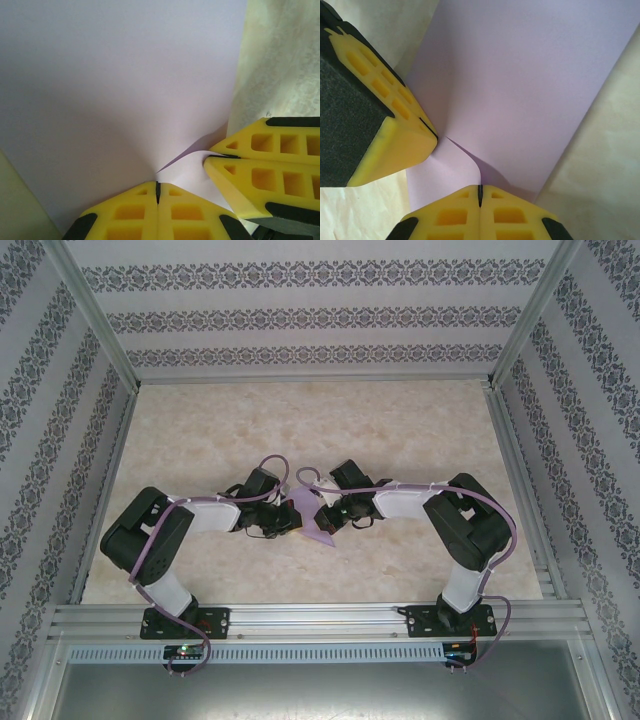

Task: Fold a paper plane with a square sheet of paper (fold left side to right side)
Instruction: Third fold the triangle at the center of the table.

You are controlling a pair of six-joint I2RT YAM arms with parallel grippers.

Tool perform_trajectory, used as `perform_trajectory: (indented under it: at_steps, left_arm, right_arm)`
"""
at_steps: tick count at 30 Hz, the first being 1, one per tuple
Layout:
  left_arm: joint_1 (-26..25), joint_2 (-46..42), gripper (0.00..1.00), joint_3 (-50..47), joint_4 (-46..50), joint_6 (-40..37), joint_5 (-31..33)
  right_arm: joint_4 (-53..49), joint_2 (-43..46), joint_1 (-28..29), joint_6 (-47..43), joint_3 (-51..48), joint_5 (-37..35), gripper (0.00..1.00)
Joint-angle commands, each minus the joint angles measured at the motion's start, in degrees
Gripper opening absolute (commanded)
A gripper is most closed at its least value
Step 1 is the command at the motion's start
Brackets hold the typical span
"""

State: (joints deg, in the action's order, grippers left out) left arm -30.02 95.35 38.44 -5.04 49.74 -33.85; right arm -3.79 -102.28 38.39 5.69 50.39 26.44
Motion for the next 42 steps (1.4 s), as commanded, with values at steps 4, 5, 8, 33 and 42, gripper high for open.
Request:
perform_trajectory:
  at_steps: [4, 5, 8, 33, 42]
  left_arm:
    - [-0.71, 0.36, 0.03, -4.46, 1.78, -1.24, 3.65]
    - [-0.74, 0.36, 0.03, -4.83, 1.66, -1.2, 3.77]
    - [-0.74, 0.48, 0.03, -5.4, 1.35, -1.13, 4.08]
    - [-1.27, -0.07, 0.02, -3.8, 2.79, -1.88, 4.55]
    - [-1.36, 0.01, 0.02, -3.25, 3.35, -2.14, 4.6]
  right_arm:
    - [-4.56, 2.83, -0.68, 1.11, 3.25, -2.48, 0.11]
    - [-5.09, 3.79, -0.99, 1.37, 3.92, -2.53, 0.13]
    - [-7.53, 7.16, -2.25, 2.55, 5.4, -2.55, 0.25]
    - [-16.65, 3.99, 2.66, 15.0, 3.42, 15.14, 0.17]
    - [-17.21, 2.12, 0.72, 14.75, 4.41, 14.01, 0.18]
